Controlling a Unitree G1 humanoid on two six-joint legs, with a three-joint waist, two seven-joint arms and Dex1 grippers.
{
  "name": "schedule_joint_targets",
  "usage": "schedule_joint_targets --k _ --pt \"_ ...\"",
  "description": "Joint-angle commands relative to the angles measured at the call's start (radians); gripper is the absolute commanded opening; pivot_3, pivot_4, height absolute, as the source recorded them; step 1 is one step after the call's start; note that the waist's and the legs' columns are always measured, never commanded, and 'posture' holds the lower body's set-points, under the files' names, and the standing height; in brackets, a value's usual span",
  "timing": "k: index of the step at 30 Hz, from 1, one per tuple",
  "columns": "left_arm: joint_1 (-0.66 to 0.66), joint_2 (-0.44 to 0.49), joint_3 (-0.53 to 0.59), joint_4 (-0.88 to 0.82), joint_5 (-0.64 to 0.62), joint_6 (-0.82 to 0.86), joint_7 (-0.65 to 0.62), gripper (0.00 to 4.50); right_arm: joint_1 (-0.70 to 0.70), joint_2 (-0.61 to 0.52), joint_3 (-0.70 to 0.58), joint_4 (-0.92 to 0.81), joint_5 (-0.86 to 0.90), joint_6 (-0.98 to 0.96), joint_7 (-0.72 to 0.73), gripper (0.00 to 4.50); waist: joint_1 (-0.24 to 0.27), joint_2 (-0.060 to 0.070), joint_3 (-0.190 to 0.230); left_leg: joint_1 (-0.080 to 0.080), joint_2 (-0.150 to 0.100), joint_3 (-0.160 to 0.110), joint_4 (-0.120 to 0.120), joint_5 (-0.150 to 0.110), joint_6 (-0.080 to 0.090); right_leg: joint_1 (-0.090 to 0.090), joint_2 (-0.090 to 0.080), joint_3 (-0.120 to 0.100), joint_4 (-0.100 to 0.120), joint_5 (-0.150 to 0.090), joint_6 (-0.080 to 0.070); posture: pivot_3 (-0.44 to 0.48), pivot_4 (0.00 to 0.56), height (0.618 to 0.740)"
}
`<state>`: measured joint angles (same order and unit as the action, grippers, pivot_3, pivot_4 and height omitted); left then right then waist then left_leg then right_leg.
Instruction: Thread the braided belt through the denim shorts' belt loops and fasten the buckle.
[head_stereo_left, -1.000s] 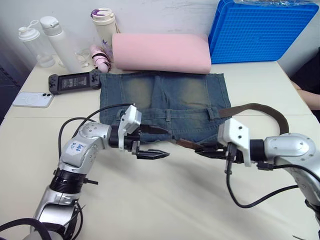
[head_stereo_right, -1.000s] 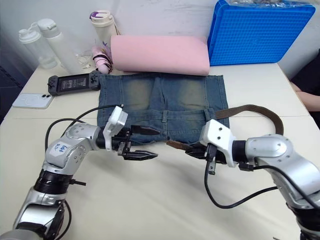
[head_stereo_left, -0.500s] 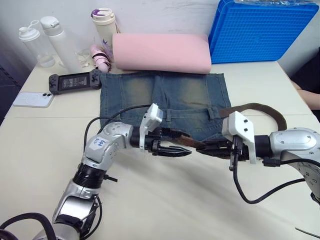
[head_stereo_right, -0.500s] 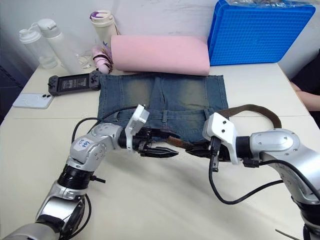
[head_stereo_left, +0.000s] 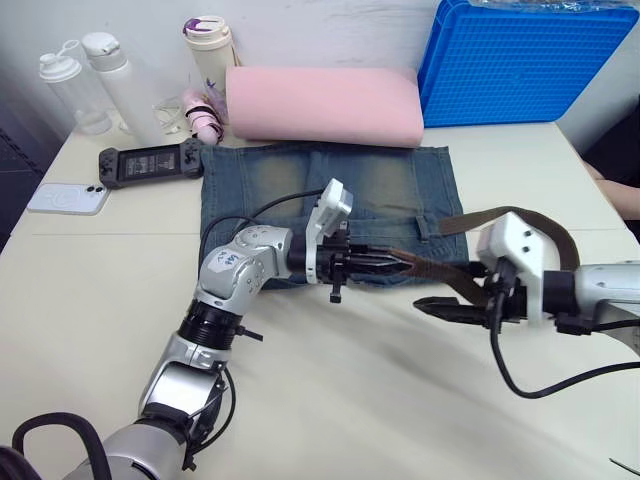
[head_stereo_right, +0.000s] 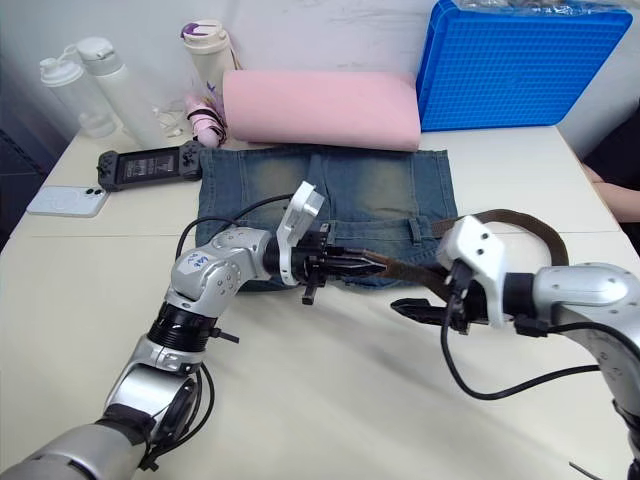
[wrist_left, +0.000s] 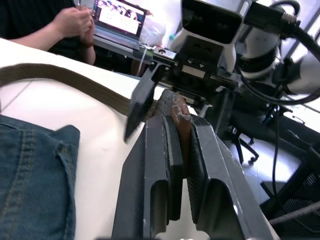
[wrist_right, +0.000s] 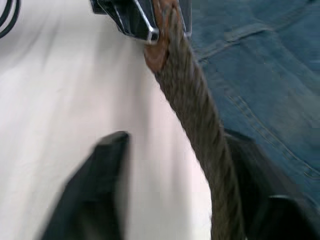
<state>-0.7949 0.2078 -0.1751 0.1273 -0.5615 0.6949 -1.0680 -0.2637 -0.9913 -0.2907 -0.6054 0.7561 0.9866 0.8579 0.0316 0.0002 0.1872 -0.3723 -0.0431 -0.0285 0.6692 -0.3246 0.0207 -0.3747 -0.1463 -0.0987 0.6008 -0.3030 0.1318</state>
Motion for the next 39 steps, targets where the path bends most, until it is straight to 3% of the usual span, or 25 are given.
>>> schedule_joint_targets --k 1,4,9,12,16,21,34,37,39 --pt "-0.031 -0.059 0.058 0.077 -0.007 0.019 0.105 0.00 -0.023 0.070 -0.174 0.051 -0.015 -0.034 -0.143 4.36 0.000 0.000 0.000 0.000 0.000 0.000 0.000 0.000 0.000 0.000 0.000 0.000 0.000 0.000 0.000 0.000 0.150 0.740" --pt "-0.063 -0.127 0.141 0.192 -0.042 0.161 0.264 0.00 -0.122 0.179 -0.281 0.128 -0.021 -0.058 -0.334 4.36 0.000 0.000 0.000 0.000 -0.001 0.000 0.001 0.000 0.000 0.000 0.000 0.000 0.001 0.000 0.000 0.000 0.150 0.740" --pt "-0.117 -0.270 0.347 0.241 -0.199 0.246 0.417 0.00 -0.210 0.417 -0.430 0.108 0.215 0.100 -0.670 4.36 -0.001 0.000 0.000 0.000 0.000 -0.001 -0.001 0.001 0.000 -0.001 -0.001 0.000 0.002 0.000 0.001 0.000 0.150 0.740" --pt "-0.141 -0.321 0.411 0.231 -0.267 0.304 0.478 0.00 -0.116 0.520 -0.462 0.093 0.665 0.069 -0.774 4.36 -0.002 0.000 0.000 0.000 -0.001 -0.002 -0.002 0.001 0.000 -0.001 -0.001 0.000 0.002 0.000 0.001 0.000 0.150 0.740" --pt "-0.169 -0.369 0.500 0.258 -0.352 0.345 0.580 0.00 0.104 0.531 -0.373 -0.007 0.936 0.030 -0.811 4.36 -0.001 0.001 0.000 0.000 -0.002 -0.001 -0.003 0.001 0.001 -0.002 -0.002 0.000 0.003 0.000 0.001 0.000 0.150 0.740" --pt "-0.151 -0.377 0.502 0.200 -0.406 0.424 0.617 0.00 0.164 0.575 -0.270 0.015 0.932 -0.087 -0.874 4.36 -0.007 0.001 0.000 0.003 -0.001 0.007 -0.002 0.002 0.002 -0.002 -0.001 0.007 0.004 0.001 0.001 0.000 0.150 0.740" --pt "-0.128 -0.315 0.416 0.173 -0.372 0.426 0.584 0.00 0.055 0.578 -0.160 0.152 0.871 -0.272 -0.791 4.36 -0.005 0.001 0.000 0.003 -0.001 0.009 -0.003 0.001 0.002 -0.004 0.001 0.011 0.003 0.001 0.002 0.000 0.150 0.740" --pt "-0.132 -0.305 0.401 0.181 -0.366 0.416 0.569 0.00 0.038 0.567 -0.130 0.180 0.854 -0.273 -0.782 3.51 -0.005 0.001 0.000 0.003 -0.001 0.009 -0.003 0.001 0.002 -0.004 0.001 0.012 0.003 0.001 0.002 0.000 0.150 0.740" --pt "-0.134 -0.305 0.397 0.188 -0.363 0.408 0.569 0.00 0.029 0.562 -0.113 0.193 0.843 -0.269 -0.772 2.66 -0.004 0.001 0.000 0.003 -0.001 0.009 -0.003 0.001 0.002 -0.004 0.001 0.012 0.003 0.001 0.002 0.000 0.150 0.740"
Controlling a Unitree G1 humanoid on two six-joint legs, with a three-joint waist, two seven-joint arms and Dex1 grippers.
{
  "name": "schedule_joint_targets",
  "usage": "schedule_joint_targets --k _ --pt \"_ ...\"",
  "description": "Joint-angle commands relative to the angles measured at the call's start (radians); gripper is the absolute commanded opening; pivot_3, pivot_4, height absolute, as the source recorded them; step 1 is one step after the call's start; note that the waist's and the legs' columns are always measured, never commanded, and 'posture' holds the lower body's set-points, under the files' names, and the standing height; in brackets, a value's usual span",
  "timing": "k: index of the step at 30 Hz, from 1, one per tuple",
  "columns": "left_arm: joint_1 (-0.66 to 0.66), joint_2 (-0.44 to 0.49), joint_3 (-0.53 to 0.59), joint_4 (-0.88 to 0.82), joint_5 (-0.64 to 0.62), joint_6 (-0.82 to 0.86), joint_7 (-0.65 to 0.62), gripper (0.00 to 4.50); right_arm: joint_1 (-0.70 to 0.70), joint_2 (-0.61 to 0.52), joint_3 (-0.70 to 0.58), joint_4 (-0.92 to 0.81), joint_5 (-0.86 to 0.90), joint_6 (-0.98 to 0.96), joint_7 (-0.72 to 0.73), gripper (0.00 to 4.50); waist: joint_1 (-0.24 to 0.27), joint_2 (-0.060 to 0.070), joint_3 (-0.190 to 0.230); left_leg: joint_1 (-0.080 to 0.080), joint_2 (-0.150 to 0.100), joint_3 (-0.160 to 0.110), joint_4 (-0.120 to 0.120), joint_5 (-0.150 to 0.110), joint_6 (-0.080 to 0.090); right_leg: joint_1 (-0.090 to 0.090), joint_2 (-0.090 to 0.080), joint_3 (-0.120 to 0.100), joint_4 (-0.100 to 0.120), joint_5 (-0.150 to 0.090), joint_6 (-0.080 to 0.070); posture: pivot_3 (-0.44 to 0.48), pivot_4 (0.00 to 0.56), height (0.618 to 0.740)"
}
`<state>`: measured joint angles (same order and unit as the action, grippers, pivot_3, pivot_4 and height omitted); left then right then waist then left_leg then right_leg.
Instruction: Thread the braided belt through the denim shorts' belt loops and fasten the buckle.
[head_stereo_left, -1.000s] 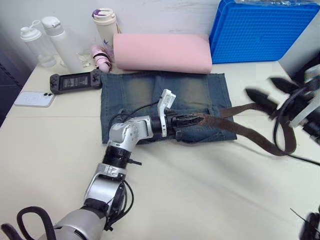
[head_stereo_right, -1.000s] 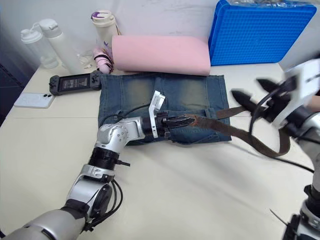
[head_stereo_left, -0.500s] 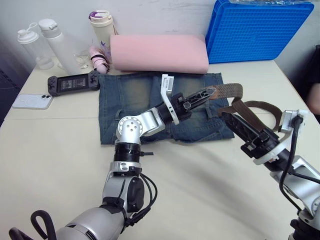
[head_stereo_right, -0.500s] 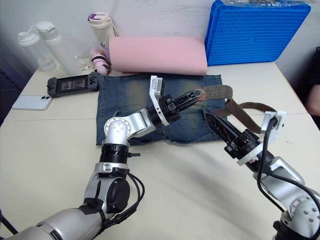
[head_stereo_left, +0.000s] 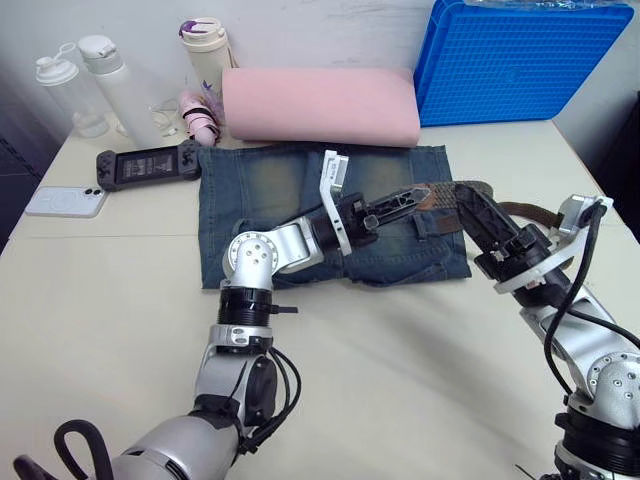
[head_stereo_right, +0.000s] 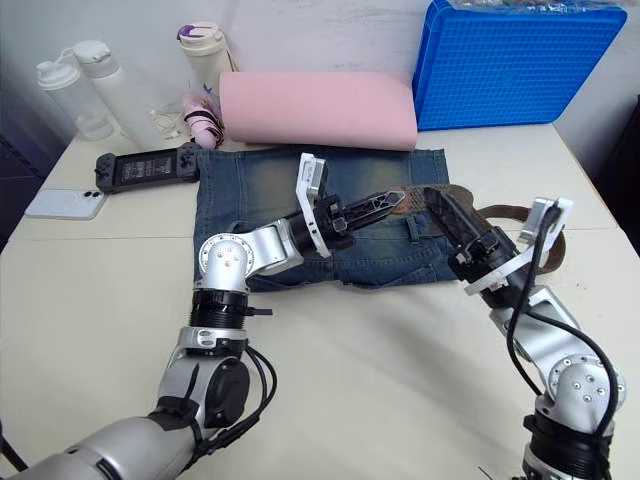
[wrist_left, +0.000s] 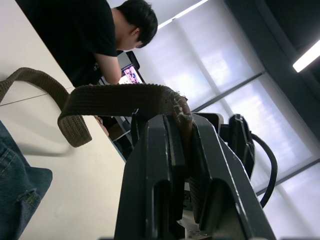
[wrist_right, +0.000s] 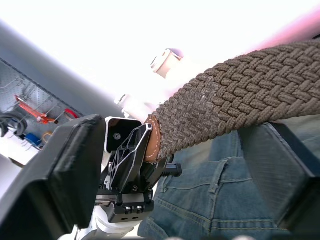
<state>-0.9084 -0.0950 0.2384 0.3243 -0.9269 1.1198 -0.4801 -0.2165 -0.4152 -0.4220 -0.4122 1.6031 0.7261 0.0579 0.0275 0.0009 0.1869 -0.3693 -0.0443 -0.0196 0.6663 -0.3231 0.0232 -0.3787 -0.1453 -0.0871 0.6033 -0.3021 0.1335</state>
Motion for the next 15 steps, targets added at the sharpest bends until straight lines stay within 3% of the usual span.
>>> schedule_joint_targets --k 1,5,6,11,12,13,15 --pt "-0.021 -0.001 -0.022 -0.007 0.005 -0.019 -0.024 0.00 -0.022 -0.015 0.023 0.004 -0.009 -0.011 0.031 2.09 0.000 0.000 0.000 0.000 0.000 0.000 0.000 0.000 0.000 0.000 0.000 0.000 0.000 0.000 0.000 0.000 0.150 0.740" --pt "-0.016 0.015 -0.052 -0.004 0.026 -0.013 -0.034 0.00 -0.040 -0.012 0.019 0.024 -0.020 -0.036 0.034 0.10 -0.002 0.000 0.000 0.000 0.000 0.000 0.000 0.000 0.000 0.000 0.000 0.000 0.000 0.000 0.000 0.000 0.150 0.740" --pt "-0.015 0.020 -0.060 0.000 0.041 -0.022 -0.033 0.00 -0.041 -0.016 0.017 0.026 -0.027 -0.038 0.036 0.04 -0.002 0.000 0.000 0.000 0.000 0.000 0.000 0.000 0.000 0.000 0.000 0.000 0.000 0.000 0.000 0.000 0.150 0.740" --pt "-0.031 0.064 -0.073 0.038 0.121 -0.159 -0.078 2.11 -0.031 -0.038 -0.030 0.020 -0.066 -0.070 0.023 0.00 -0.001 0.000 0.000 0.000 0.000 0.001 0.000 0.000 0.000 0.000 0.000 0.000 -0.001 0.000 0.000 0.000 0.150 0.740" --pt "-0.017 0.101 -0.144 0.019 0.193 -0.230 -0.134 2.72 -0.025 -0.050 -0.049 0.014 -0.075 -0.082 0.020 0.00 -0.001 0.000 0.000 0.000 0.000 0.001 0.000 0.000 0.000 0.000 0.000 0.000 -0.001 0.000 0.000 0.000 0.150 0.740" --pt "-0.006 0.127 -0.195 0.006 0.244 -0.279 -0.174 3.05 -0.021 -0.058 -0.061 0.010 -0.080 -0.091 0.019 0.00 -0.001 0.000 0.000 0.000 0.000 0.001 0.000 0.000 0.000 -0.001 0.000 0.000 -0.001 0.000 0.000 0.000 0.150 0.740" --pt "0.050 0.223 -0.408 -0.052 0.418 -0.464 -0.328 3.95 -0.013 -0.092 -0.105 0.004 -0.088 -0.106 0.000 0.00 -0.001 0.001 0.000 0.000 0.000 0.002 -0.001 0.000 0.000 -0.001 0.000 0.000 -0.001 0.000 0.000 0.000 0.150 0.740"
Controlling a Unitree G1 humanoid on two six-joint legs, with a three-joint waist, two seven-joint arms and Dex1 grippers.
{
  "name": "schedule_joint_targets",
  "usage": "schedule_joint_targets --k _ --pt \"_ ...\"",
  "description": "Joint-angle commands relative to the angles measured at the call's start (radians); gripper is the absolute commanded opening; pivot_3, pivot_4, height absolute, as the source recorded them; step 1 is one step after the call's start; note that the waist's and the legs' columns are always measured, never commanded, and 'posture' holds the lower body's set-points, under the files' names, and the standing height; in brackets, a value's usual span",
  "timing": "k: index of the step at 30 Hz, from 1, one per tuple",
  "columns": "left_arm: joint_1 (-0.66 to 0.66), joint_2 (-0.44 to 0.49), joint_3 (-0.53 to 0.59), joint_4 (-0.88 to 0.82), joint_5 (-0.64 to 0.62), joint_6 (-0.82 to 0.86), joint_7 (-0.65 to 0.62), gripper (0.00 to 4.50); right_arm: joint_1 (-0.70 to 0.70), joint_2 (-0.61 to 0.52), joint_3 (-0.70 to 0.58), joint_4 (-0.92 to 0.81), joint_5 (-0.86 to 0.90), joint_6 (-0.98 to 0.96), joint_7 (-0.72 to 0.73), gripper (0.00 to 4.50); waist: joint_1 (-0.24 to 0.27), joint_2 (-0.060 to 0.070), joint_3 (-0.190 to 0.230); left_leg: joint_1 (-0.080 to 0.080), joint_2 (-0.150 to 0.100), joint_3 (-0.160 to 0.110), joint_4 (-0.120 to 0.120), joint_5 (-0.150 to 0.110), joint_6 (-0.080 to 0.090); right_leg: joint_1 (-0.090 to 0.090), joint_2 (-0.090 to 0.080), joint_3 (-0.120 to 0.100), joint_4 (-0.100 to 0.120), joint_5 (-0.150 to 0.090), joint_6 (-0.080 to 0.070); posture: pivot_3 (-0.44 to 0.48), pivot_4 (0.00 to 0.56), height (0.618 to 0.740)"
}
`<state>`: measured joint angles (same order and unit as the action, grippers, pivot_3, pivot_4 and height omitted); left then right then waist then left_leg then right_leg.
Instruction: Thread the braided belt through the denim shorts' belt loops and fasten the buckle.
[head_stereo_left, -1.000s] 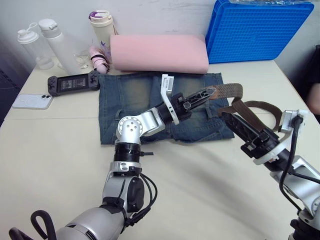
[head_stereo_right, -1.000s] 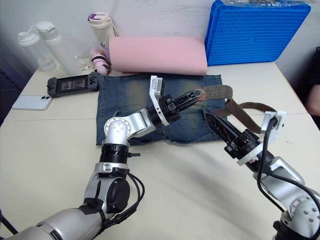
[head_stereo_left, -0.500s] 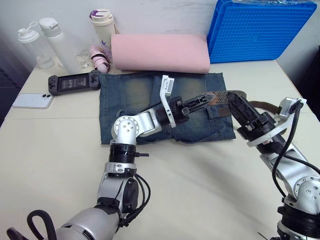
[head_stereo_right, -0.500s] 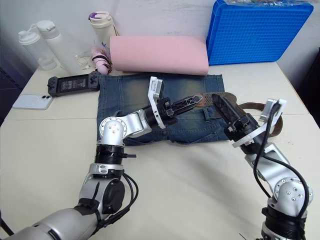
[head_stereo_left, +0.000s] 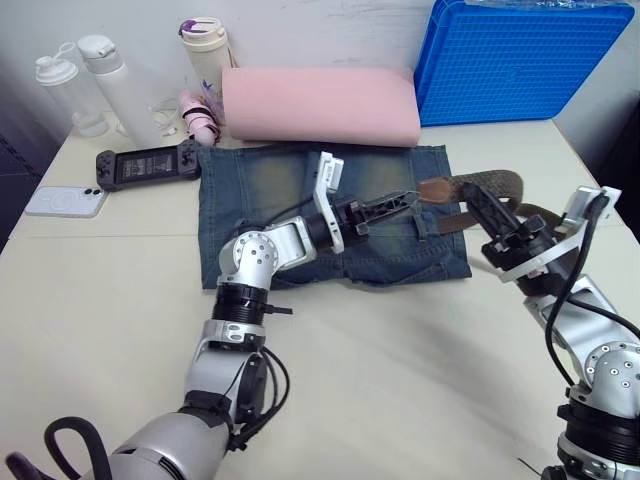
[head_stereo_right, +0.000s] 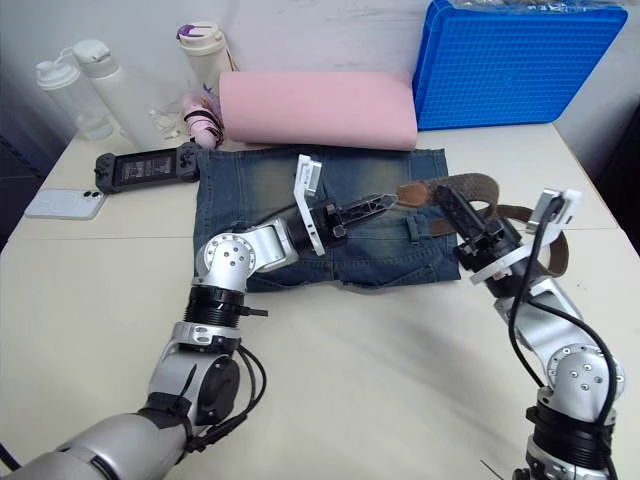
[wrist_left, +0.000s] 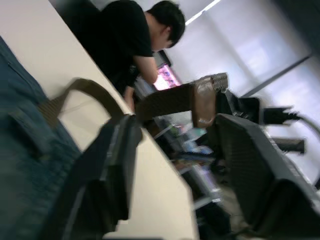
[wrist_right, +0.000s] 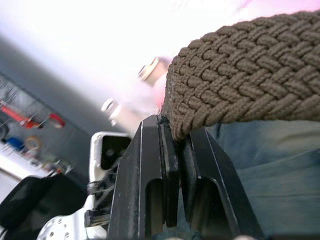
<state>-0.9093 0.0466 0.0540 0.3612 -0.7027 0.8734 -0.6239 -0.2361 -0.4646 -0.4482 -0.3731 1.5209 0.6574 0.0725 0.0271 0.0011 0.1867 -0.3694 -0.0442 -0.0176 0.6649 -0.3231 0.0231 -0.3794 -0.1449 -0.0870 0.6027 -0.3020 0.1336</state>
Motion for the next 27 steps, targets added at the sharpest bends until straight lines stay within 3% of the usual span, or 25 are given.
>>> schedule_joint_targets --k 1,3,6,9,13,18,21,24,27 --pt "0.070 0.113 -0.297 -0.104 0.257 -0.295 -0.236 4.34 0.009 -0.056 -0.091 -0.037 -0.010 -0.041 -0.024 0.00 0.000 0.001 -0.001 0.000 0.000 0.001 0.000 0.000 0.000 0.000 0.000 0.000 0.000 0.000 0.000 0.000 0.150 0.740" --pt "0.100 0.135 -0.396 -0.114 0.361 -0.475 -0.300 4.44 0.021 -0.082 -0.118 -0.055 -0.015 -0.049 -0.056 0.00 0.002 0.002 -0.001 0.000 0.000 0.002 -0.001 0.000 0.000 0.000 0.000 0.000 -0.001 0.000 0.000 0.000 0.150 0.740" --pt "0.103 0.111 -0.453 -0.064 0.495 -0.693 -0.265 4.44 0.051 -0.089 -0.156 -0.119 -0.017 -0.083 -0.089 0.00 0.015 0.001 -0.001 -0.002 0.000 0.001 0.000 0.000 0.000 0.000 0.000 0.000 -0.003 0.000 0.000 0.000 0.150 0.740" --pt "0.124 0.107 -0.507 -0.013 0.589 -0.813 -0.269 4.44 0.091 -0.093 -0.173 -0.200 0.014 -0.104 -0.135 0.00 0.023 0.001 -0.001 -0.002 0.000 0.001 0.000 0.000 0.000 0.000 0.000 0.000 -0.004 0.001 0.001 0.000 0.150 0.740" --pt "0.111 0.087 -0.544 0.108 0.744 -0.942 -0.157 4.44 0.142 -0.081 -0.166 -0.285 0.018 -0.137 -0.192 0.00 0.024 0.001 -0.001 -0.001 0.000 0.000 0.000 -0.001 0.001 0.000 0.000 0.000 -0.003 0.001 0.001 0.000 0.150 0.740" --pt "0.040 -0.008 -0.522 0.297 0.870 -1.052 0.084 4.44 0.157 -0.019 -0.088 -0.369 -0.005 -0.196 -0.262 0.00 0.030 0.001 -0.001 -0.002 0.000 0.000 0.001 -0.001 0.003 0.001 -0.001 0.001 -0.003 0.001 0.002 0.000 0.150 0.740" --pt "0.055 -0.043 -0.507 0.318 0.855 -1.072 0.073 3.67 0.179 -0.005 -0.039 -0.394 -0.030 -0.205 -0.273 0.00 0.028 0.001 -0.001 -0.002 -0.001 0.000 0.001 -0.001 0.004 0.001 -0.002 0.002 -0.003 0.002 0.003 0.000 0.150 0.740" --pt "0.078 -0.046 -0.513 0.296 0.849 -1.067 0.019 2.27 0.199 -0.021 -0.017 -0.401 -0.048 -0.201 -0.278 0.00 0.026 0.001 -0.001 -0.002 -0.001 0.001 0.001 -0.002 0.005 0.000 -0.002 0.002 -0.005 0.002 0.003 0.000 0.150 0.740" --pt "0.123 -0.030 -0.516 0.196 0.776 -1.030 -0.138 0.82 0.216 -0.070 -0.045 -0.388 -0.046 -0.190 -0.285 0.00 0.026 0.001 -0.001 -0.002 -0.001 0.001 0.001 -0.002 0.005 0.000 -0.001 0.002 -0.005 0.002 0.003 0.000 0.150 0.740"
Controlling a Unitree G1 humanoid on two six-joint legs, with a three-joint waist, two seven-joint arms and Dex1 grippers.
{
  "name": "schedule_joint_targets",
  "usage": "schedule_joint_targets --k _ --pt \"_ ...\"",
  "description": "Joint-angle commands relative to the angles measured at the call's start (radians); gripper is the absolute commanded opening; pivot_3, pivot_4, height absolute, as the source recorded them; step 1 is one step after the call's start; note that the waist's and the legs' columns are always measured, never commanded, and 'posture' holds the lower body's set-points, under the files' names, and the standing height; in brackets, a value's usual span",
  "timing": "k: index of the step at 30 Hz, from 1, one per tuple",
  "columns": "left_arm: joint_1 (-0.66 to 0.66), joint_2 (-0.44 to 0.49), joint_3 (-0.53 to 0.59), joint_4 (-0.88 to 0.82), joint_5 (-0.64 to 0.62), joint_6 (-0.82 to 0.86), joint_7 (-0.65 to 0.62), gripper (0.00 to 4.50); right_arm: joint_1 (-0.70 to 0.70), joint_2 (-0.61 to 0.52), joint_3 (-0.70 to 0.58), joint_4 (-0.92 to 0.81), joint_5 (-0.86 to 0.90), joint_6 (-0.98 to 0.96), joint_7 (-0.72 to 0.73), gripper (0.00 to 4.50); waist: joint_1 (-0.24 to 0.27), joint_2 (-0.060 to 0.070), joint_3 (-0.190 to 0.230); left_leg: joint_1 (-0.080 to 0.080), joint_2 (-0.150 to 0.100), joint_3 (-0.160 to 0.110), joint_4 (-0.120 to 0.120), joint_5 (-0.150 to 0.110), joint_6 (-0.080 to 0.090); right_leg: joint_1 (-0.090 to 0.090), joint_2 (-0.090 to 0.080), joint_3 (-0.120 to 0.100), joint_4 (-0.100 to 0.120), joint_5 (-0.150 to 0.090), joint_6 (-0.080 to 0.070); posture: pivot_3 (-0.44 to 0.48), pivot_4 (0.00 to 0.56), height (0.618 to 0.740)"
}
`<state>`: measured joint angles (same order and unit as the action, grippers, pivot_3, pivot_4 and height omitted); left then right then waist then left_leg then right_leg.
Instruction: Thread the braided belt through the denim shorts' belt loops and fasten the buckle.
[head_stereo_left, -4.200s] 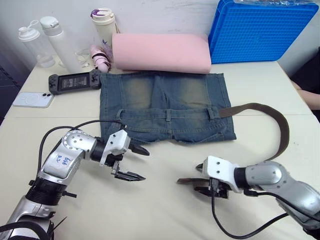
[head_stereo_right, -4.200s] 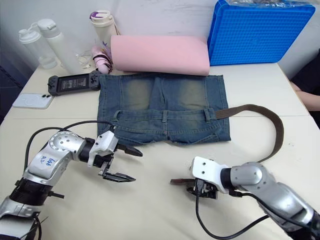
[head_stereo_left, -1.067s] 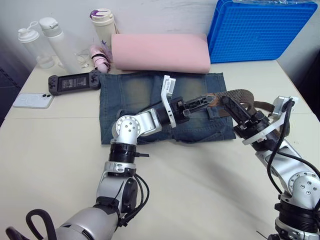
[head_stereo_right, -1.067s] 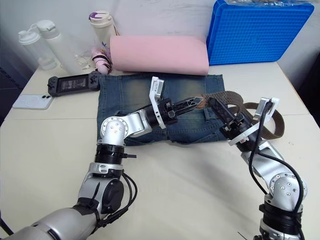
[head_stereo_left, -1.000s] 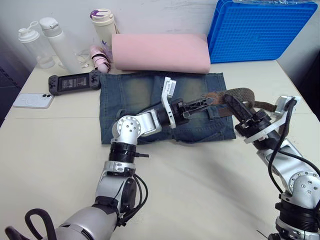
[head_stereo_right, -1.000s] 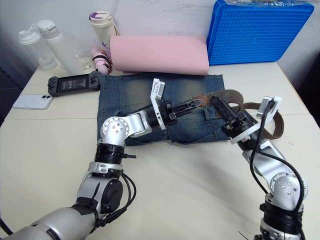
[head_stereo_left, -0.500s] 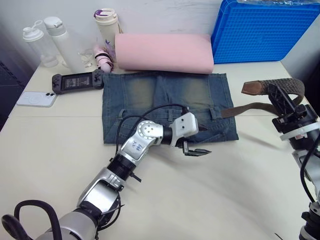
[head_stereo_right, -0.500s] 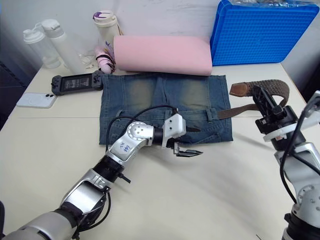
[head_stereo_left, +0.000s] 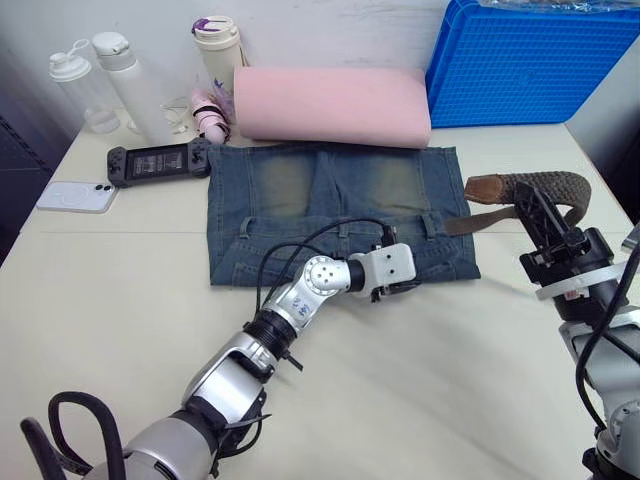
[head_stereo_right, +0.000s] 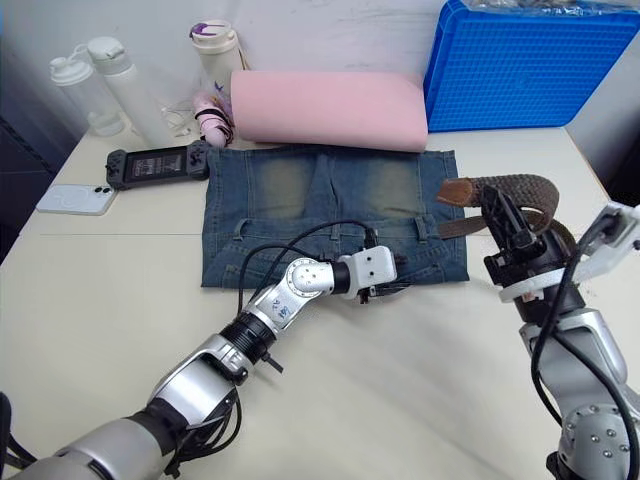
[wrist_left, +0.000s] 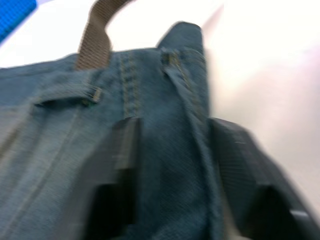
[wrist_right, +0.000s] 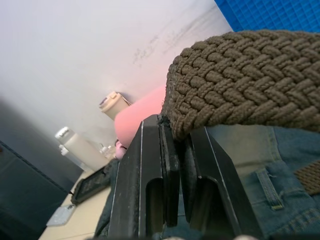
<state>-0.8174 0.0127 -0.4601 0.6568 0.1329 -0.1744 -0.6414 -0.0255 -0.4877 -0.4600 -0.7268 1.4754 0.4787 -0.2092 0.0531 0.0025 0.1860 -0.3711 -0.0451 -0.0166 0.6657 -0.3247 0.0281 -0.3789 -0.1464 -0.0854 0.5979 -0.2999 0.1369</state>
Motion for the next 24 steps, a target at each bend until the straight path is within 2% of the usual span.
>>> schedule_joint_targets --k 1,2,8,18,21,24 --pt "0.044 0.011 -0.005 -0.140 -0.080 0.041 -0.171 0.36 0.013 -0.071 -0.047 -0.025 0.009 -0.005 -0.008 0.00 -0.001 0.000 0.000 0.000 0.000 0.000 0.000 0.000 0.000 0.000 0.000 0.000 0.000 0.000 0.000 0.000 0.150 0.740" --pt "0.053 0.016 -0.007 -0.167 -0.089 0.058 -0.200 0.04 0.019 -0.088 -0.055 -0.019 0.017 -0.002 -0.011 0.00 0.000 0.000 0.000 0.000 0.000 0.000 0.000 0.000 0.000 0.000 0.000 0.000 0.000 0.000 0.000 0.000 0.150 0.740" --pt "0.110 0.035 -0.020 -0.364 -0.159 0.248 -0.342 0.04 0.086 -0.215 -0.080 0.021 0.029 0.060 -0.004 0.00 0.001 0.000 0.000 0.000 0.000 -0.001 0.000 -0.001 0.001 0.002 0.000 -0.001 -0.002 0.000 0.000 0.000 0.150 0.740" --pt "0.124 0.043 -0.037 -0.468 -0.193 0.413 -0.434 0.04 0.160 -0.323 -0.078 0.026 0.037 0.151 -0.055 0.00 0.001 0.000 0.000 0.000 0.000 -0.001 0.001 -0.002 0.003 0.003 0.000 -0.001 -0.003 0.000 0.000 0.000 0.150 0.740" --pt "0.125 0.062 -0.033 -0.496 -0.226 0.462 -0.485 1.08 0.160 -0.333 -0.074 0.046 0.034 0.168 -0.064 0.00 0.000 0.000 0.000 0.000 0.000 -0.001 0.001 -0.002 0.003 0.003 0.000 -0.001 -0.003 0.000 0.000 0.000 0.150 0.740" --pt "0.103 0.083 -0.005 -0.506 -0.249 0.507 -0.501 2.34 0.163 -0.336 -0.061 0.084 0.020 0.191 -0.056 0.00 0.000 0.000 0.000 0.000 0.000 -0.001 0.001 -0.002 0.003 0.003 0.000 -0.001 -0.003 0.000 0.000 0.000 0.150 0.740"
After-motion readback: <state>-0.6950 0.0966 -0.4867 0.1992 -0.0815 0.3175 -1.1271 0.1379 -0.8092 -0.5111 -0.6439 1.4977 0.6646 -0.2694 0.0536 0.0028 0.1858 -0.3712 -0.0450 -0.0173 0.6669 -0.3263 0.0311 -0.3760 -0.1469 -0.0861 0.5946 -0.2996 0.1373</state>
